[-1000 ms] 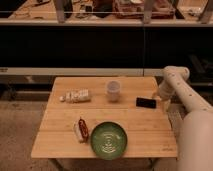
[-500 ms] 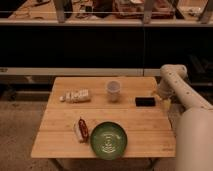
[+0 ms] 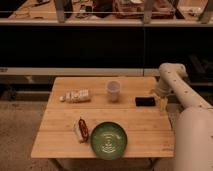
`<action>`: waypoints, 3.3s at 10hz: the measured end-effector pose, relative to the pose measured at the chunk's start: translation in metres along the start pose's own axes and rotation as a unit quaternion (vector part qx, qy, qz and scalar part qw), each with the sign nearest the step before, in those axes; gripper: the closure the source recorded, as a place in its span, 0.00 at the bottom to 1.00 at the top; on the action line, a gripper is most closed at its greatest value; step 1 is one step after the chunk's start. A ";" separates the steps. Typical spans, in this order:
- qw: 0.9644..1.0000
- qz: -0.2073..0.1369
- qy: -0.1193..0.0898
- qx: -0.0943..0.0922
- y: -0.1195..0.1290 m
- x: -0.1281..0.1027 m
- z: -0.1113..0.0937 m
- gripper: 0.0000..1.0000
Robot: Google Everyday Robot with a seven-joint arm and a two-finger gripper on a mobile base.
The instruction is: Place the eraser in the ceramic cup
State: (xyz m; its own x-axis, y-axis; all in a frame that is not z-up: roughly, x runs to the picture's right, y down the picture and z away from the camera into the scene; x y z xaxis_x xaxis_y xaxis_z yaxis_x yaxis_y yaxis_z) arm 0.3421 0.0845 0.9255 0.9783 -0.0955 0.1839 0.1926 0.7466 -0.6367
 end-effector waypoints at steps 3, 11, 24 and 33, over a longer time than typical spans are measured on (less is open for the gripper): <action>1.000 0.017 -0.007 0.009 -0.004 0.001 0.011 0.20; 0.998 0.045 -0.027 0.038 -0.010 -0.001 0.016 0.22; 0.996 0.061 -0.050 0.029 -0.007 -0.013 0.017 0.52; 0.993 0.080 -0.079 0.038 -0.012 -0.008 0.000 0.70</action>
State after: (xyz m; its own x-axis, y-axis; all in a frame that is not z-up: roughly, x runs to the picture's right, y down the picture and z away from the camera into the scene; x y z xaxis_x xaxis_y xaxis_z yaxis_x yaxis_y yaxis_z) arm 0.3317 0.0765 0.9316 0.9705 0.1277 0.2045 0.0244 0.7919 -0.6102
